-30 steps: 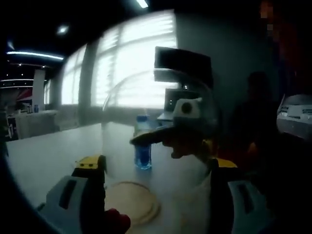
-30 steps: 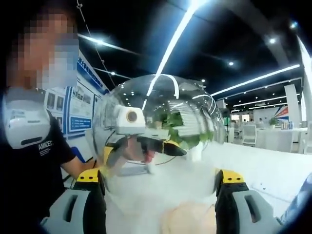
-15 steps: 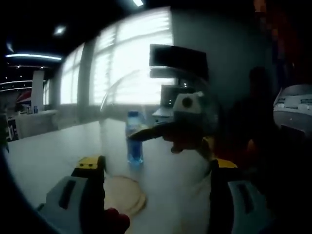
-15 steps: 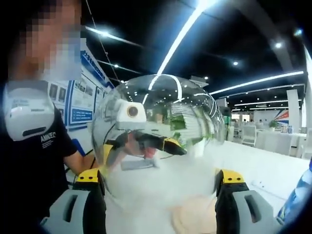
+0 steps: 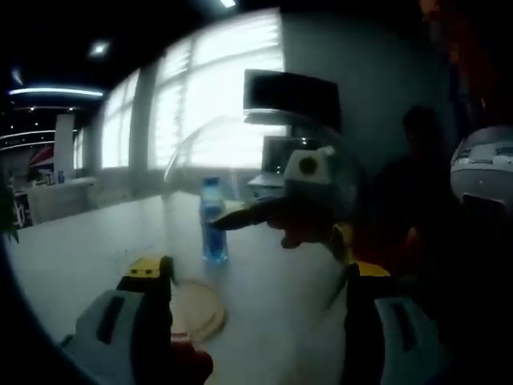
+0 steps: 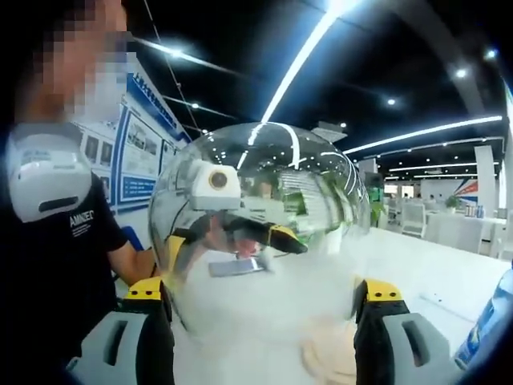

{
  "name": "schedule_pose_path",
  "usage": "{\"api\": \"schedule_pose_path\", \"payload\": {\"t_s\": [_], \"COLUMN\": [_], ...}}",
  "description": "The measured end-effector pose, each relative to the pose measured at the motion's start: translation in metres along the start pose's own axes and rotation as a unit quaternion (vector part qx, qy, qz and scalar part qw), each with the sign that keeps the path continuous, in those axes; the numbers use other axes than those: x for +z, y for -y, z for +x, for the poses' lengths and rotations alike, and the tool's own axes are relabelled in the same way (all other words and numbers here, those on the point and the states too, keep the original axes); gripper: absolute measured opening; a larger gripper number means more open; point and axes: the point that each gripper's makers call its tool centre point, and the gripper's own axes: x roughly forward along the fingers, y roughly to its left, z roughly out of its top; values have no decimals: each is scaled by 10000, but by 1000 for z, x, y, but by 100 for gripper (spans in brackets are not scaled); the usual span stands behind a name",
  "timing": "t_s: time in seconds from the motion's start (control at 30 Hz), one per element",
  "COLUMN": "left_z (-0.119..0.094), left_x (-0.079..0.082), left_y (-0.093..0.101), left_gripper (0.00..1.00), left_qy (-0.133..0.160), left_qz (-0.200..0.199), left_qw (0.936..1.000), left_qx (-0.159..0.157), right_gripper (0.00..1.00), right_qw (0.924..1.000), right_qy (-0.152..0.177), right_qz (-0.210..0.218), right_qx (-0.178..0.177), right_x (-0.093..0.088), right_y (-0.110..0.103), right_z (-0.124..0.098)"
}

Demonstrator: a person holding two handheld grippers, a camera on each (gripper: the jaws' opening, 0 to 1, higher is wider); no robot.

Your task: Open the cover put in the Mizone put the cover back on

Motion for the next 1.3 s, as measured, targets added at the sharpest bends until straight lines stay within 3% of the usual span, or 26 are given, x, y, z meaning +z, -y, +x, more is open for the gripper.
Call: {"api": "schedule_pose_path", "payload": {"t_s": [0.3,0.87,1.07,1.3], "left_z": [-4,-11,-16,-17], "left_x": [-8,-17,-15,-13], "left_y": [14,26,25,27], "left_gripper": [77,75,75,75], "left_qy": [-34,150,827,895], "left_qz": [-29,-582,-560,-430], "left_qw": [10000,9982,9949,9950], "left_qx": [-16,64,120,141], "right_gripper": [88,89,88,88], "right_qw": [9999,9979,9968,9966], "right_qy": [-92,210,561,684], "right_qz": [-62,607,564,452], "right_qx": [-5,104,37,-4], "right_x": [-4,-12,-11,-10], "right_y": [-15,-30,-29,-30], "right_z": [-3,-7,-8,-8]}}
